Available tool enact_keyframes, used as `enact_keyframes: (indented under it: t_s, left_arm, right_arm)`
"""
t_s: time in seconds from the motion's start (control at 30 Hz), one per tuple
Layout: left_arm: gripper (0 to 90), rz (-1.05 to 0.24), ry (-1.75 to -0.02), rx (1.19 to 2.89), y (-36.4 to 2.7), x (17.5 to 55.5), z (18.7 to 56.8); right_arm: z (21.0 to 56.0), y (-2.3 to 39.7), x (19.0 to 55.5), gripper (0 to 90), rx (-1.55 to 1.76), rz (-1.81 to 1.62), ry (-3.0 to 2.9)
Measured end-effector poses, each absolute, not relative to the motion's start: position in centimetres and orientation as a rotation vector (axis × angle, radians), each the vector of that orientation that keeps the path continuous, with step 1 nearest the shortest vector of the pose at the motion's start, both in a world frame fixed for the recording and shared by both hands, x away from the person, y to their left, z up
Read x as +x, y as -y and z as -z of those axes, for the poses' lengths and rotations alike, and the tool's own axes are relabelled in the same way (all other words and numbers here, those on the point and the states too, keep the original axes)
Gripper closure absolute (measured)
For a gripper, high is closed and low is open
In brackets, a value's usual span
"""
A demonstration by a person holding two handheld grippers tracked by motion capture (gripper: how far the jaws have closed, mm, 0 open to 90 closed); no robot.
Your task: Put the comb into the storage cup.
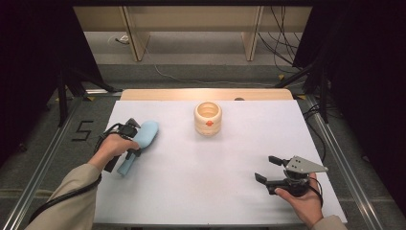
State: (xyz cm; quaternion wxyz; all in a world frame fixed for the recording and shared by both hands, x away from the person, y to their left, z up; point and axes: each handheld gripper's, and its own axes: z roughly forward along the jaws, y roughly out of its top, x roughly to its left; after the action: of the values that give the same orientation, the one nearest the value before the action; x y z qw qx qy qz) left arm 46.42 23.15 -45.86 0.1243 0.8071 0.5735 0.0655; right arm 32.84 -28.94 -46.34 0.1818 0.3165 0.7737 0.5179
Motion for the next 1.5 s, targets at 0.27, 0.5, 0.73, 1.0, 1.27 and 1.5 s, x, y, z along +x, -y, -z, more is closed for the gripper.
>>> enact_keyframes:
  t_s: [0.27,0.5,0.73,1.0,1.27,1.5]
  left_arm:
    - [69.4,-0.221,-1.654,2.322,-23.3,46.1,45.4]
    - [69.4,-0.273,-1.623,2.276,-23.2,45.7,44.6]
    - [69.4,-0.327,-1.576,2.215,-22.8,45.0,44.1]
    - [69.4,-0.369,-1.545,2.153,-22.4,44.4,43.5]
    - [69.4,-0.443,-1.520,2.071,-22.0,43.9,43.4]
    - [69.4,-0.454,-1.510,2.038,-21.9,43.5,43.5]
  right_arm:
    - [46.3,28.9,32.9,16.0,0.896,-1.462,-2.183]
    - [46.3,29.0,32.8,16.0,0.895,-1.462,-2.181]
    - [46.4,28.9,32.9,16.0,0.900,-1.463,-2.179]
    - [46.4,28.9,32.9,16.0,0.894,-1.463,-2.181]
    - [46.3,28.9,32.8,16.0,0.893,-1.459,-2.183]
    - [46.4,28.9,32.9,16.0,0.893,-1.460,-2.183]
